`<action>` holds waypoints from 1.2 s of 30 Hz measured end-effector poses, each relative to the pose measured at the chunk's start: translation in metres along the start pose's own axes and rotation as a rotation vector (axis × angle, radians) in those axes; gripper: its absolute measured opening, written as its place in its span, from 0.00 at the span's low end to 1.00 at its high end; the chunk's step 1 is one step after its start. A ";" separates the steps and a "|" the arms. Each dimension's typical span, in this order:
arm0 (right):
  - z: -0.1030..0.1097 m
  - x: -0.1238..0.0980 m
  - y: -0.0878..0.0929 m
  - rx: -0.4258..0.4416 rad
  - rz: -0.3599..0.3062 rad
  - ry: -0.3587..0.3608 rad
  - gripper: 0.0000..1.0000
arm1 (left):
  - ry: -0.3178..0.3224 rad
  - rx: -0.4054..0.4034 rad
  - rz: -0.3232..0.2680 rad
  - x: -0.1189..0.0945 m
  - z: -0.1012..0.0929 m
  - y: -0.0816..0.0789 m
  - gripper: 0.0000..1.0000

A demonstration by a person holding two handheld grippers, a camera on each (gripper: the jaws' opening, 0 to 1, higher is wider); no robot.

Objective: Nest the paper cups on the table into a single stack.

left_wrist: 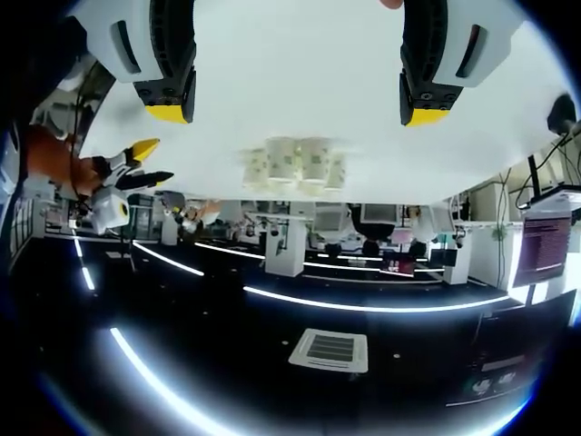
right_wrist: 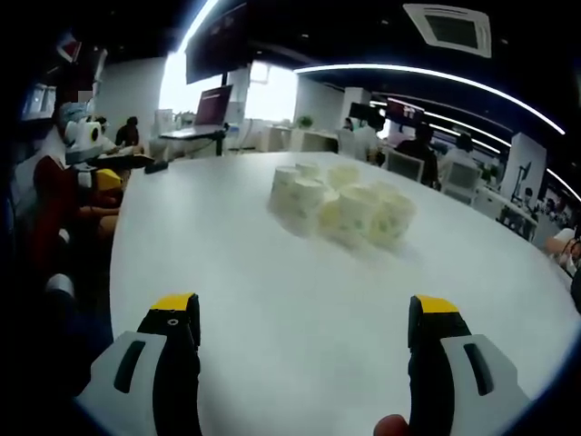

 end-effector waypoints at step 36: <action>0.006 0.004 -0.016 -0.021 -0.013 -0.002 0.99 | 0.010 -0.002 -0.006 0.000 0.000 -0.001 0.99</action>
Point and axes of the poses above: the point that each gripper's makers call its tool centre point, and the gripper's own axes: x roughly forward along the fingers, z roughly to its left, y roughly out of its underside, the point moved 5 cm from there along -x, roughly backward along the fingers, and after that the axes turned 13 degrees about z, right-handed, at the moved point
